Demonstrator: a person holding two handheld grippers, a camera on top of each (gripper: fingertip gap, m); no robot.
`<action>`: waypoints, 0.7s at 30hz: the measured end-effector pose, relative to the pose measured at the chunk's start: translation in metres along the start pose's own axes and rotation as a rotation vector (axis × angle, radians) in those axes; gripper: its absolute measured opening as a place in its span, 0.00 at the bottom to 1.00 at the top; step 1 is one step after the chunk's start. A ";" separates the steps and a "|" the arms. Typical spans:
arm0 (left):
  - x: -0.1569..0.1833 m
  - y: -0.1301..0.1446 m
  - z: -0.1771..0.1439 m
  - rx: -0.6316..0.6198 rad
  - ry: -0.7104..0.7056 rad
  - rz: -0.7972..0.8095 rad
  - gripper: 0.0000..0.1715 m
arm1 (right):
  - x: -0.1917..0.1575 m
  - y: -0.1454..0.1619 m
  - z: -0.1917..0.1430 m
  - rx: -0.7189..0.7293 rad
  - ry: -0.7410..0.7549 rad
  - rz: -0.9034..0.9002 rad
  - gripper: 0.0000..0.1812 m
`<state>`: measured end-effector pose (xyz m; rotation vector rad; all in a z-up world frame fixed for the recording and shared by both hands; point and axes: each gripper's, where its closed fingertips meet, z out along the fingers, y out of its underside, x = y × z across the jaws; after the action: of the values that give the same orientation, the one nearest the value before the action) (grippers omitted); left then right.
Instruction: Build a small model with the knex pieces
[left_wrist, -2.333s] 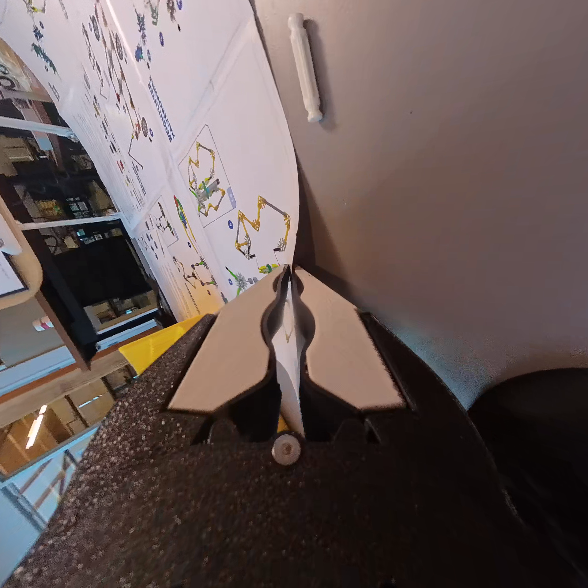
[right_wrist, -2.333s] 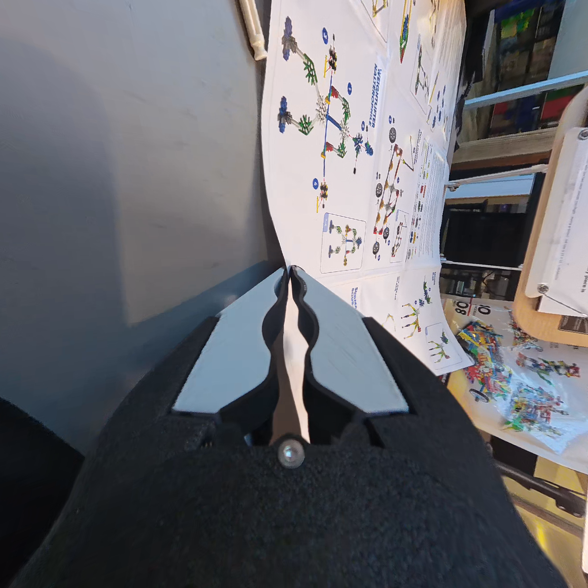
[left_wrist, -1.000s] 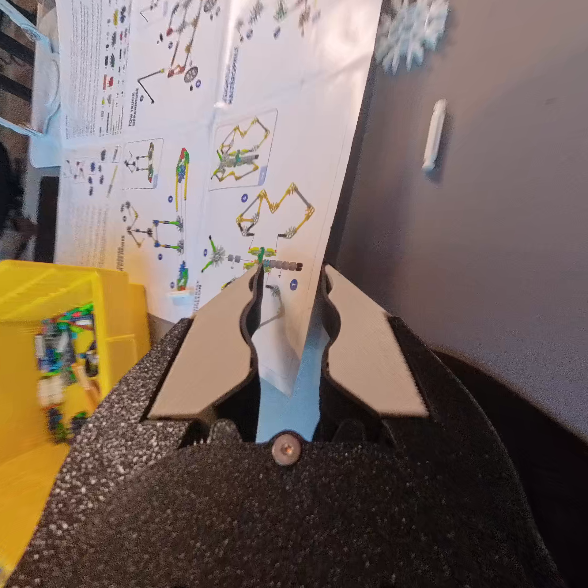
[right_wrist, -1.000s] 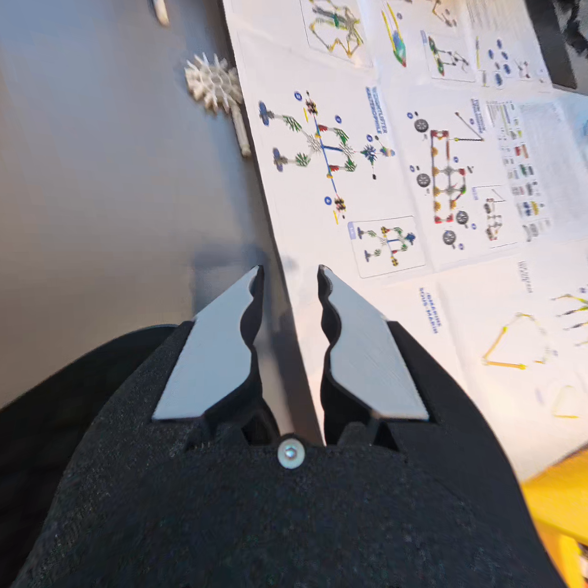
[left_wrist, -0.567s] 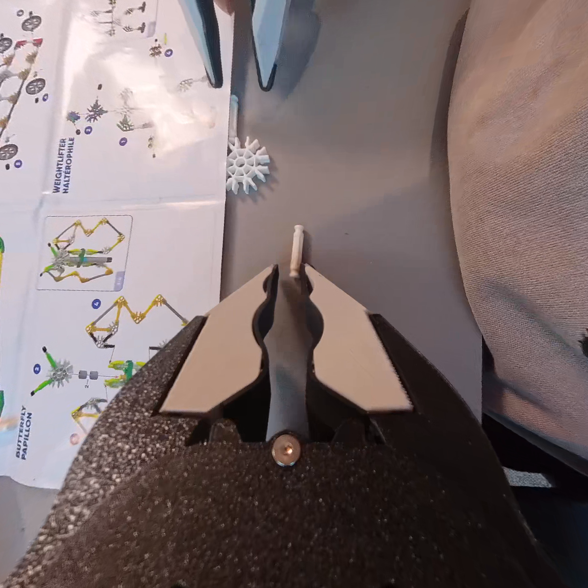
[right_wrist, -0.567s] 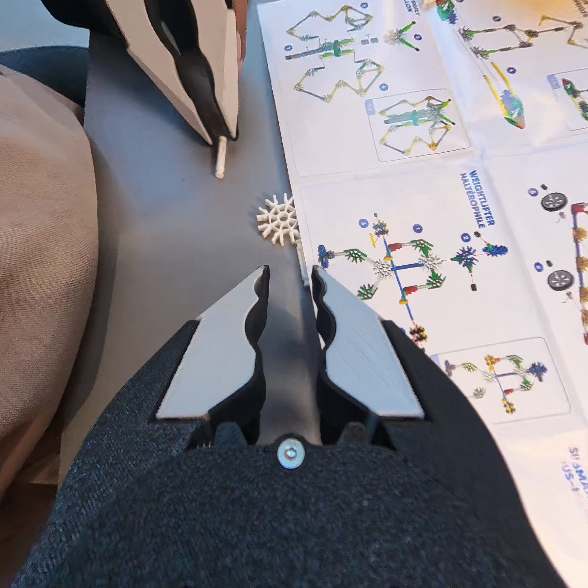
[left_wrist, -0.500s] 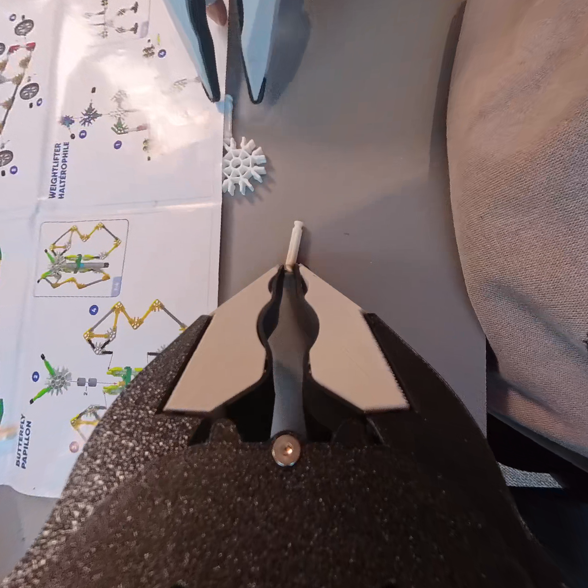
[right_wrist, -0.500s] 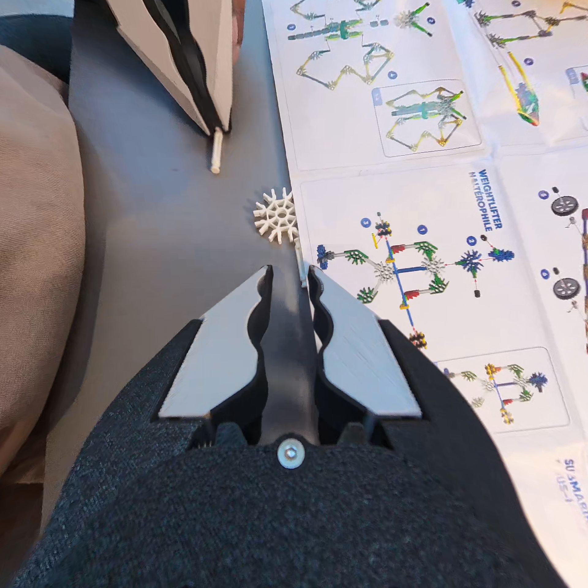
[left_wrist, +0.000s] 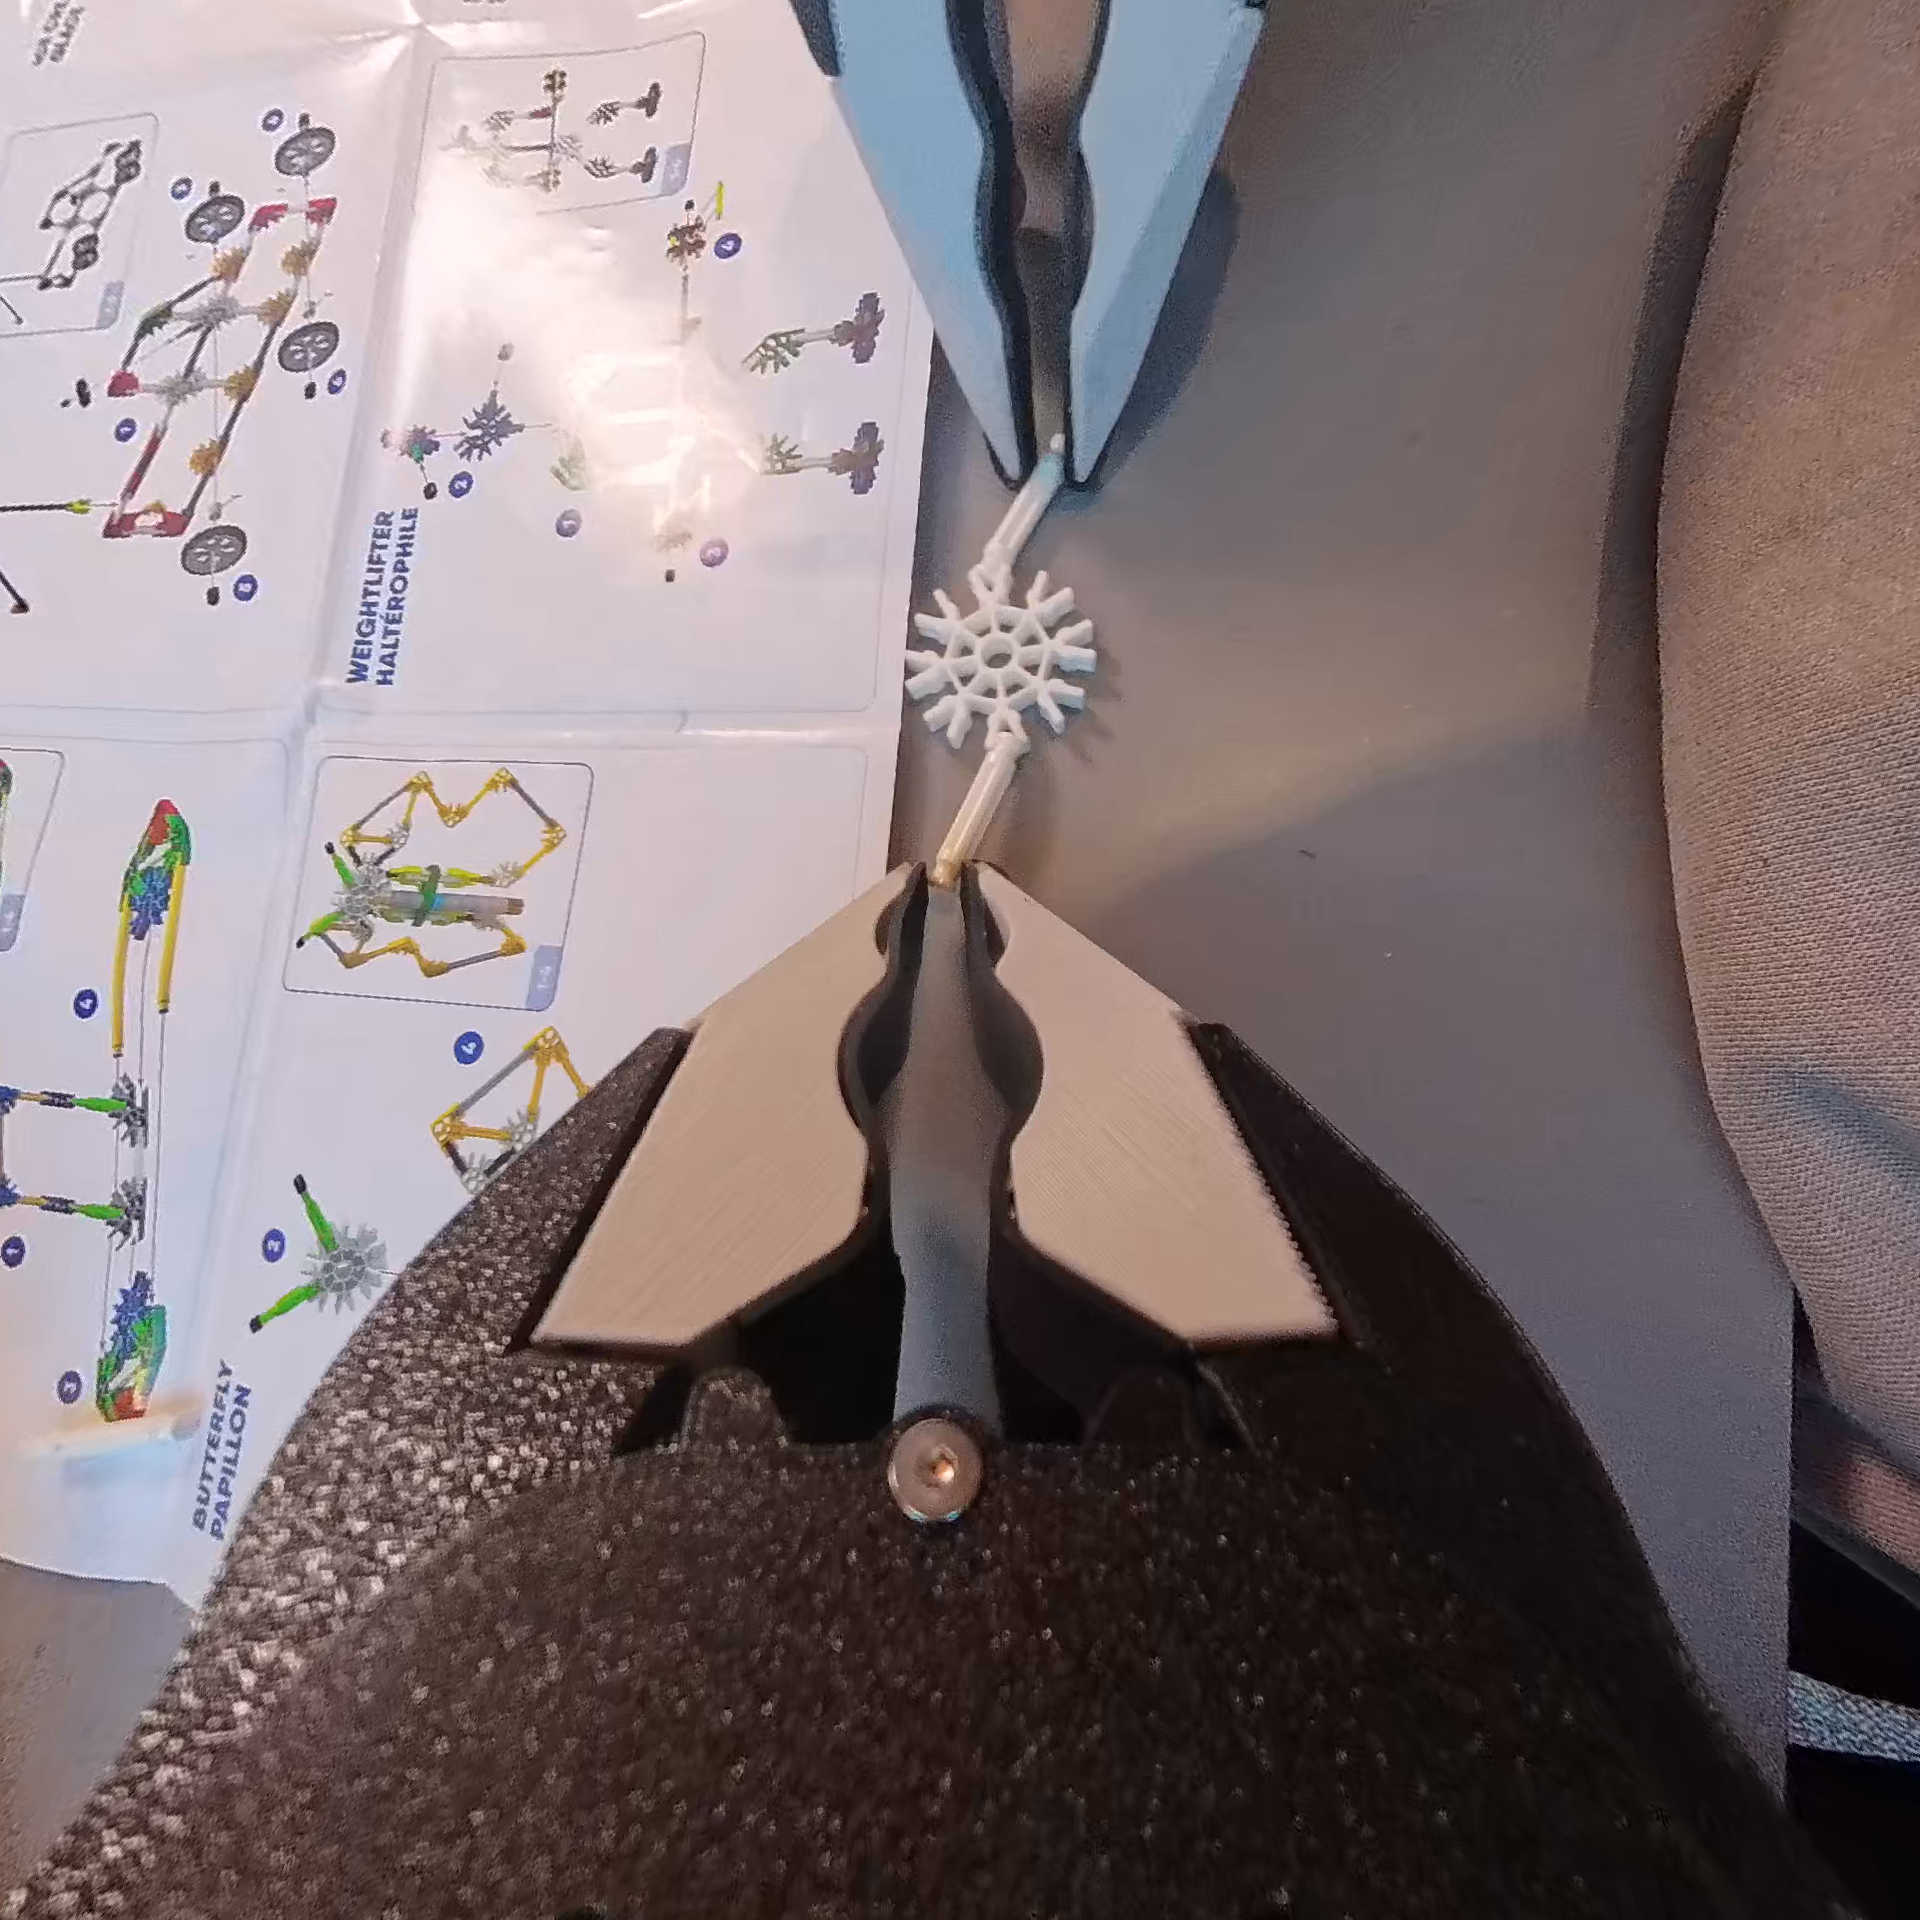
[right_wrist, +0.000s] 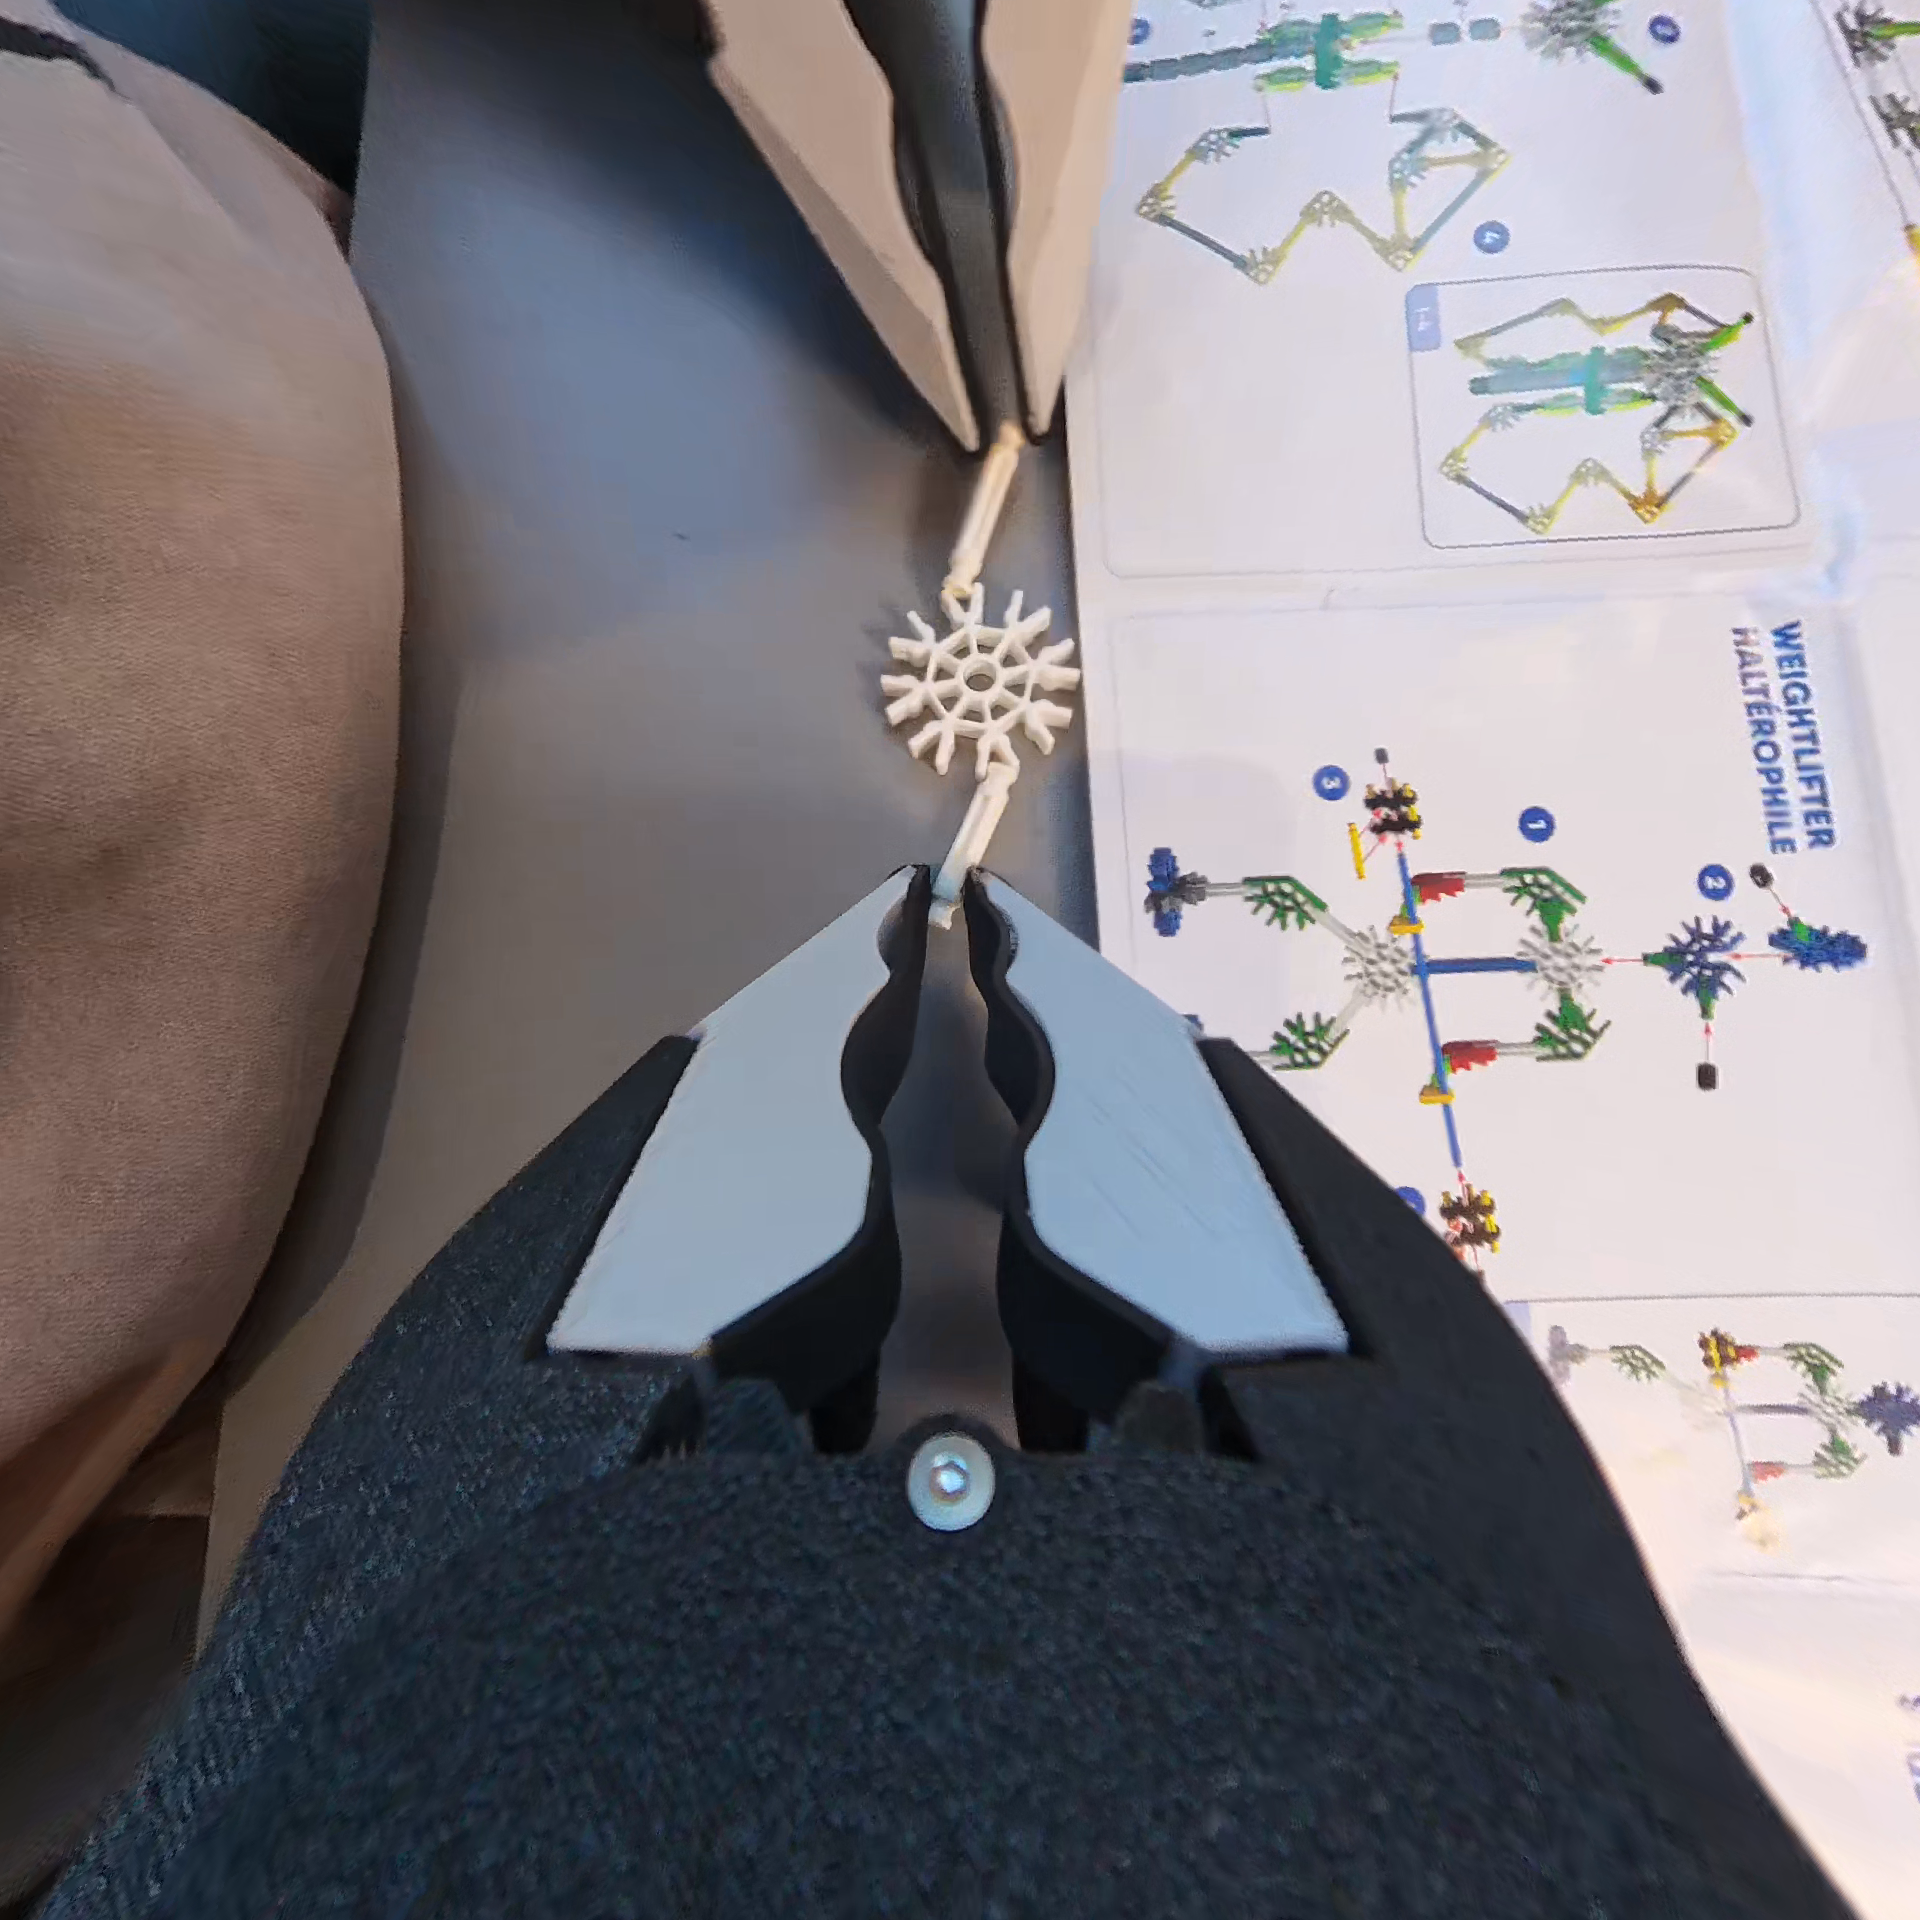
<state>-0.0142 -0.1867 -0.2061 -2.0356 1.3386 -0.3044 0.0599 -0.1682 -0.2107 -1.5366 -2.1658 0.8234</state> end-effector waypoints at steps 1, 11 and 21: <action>-0.001 0.000 0.000 0.003 0.003 -0.003 0.02 | -0.003 0.000 -0.001 0.000 -0.008 -0.026 0.03; -0.004 -0.007 -0.001 0.041 0.001 0.002 0.00 | -0.009 0.001 -0.016 0.013 -0.065 -0.094 0.03; 0.006 -0.012 -0.005 0.063 0.120 0.057 0.12 | 0.030 0.009 -0.039 0.059 0.070 -0.040 0.03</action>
<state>-0.0052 -0.1911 -0.1959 -1.9496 1.4389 -0.4429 0.0796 -0.1280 -0.1878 -1.4664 -2.0965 0.8008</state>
